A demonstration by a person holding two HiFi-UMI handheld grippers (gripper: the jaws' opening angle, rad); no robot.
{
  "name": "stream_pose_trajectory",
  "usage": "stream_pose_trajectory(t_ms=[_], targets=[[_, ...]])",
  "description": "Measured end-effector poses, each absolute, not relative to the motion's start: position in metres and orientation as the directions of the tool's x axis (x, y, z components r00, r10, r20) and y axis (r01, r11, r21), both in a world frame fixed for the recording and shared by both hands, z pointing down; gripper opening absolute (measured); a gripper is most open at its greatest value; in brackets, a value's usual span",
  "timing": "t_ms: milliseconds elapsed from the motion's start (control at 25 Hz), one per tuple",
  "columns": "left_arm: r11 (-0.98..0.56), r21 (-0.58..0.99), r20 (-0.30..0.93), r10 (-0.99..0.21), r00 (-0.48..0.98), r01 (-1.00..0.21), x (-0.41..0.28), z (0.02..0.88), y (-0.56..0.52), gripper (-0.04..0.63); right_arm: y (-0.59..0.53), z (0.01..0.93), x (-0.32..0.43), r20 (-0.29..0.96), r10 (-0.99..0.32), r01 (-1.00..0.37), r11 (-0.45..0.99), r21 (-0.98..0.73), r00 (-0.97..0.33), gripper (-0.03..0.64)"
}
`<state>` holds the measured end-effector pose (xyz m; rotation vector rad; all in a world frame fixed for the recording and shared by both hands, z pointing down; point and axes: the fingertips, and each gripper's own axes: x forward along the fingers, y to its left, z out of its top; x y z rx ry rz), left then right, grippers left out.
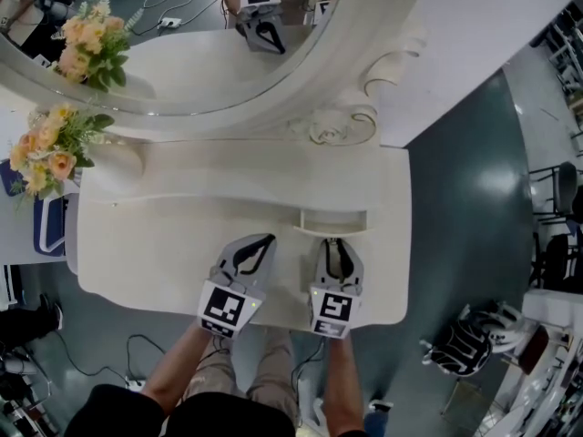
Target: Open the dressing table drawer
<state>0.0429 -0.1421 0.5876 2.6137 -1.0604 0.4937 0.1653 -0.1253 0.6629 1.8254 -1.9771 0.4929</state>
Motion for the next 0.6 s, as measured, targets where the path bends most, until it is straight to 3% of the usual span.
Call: stream_pose_trajectory(t_ms=[600], targets=[[-0.702,0.118,0.410,-0.609,0.679,-0.702,0.0435,0.5841,-0.1343,-0.001,-0.1206,0.6601,0.1628,0.488,-0.870,-0.997,0.082,0.007,-0.068,0.092]])
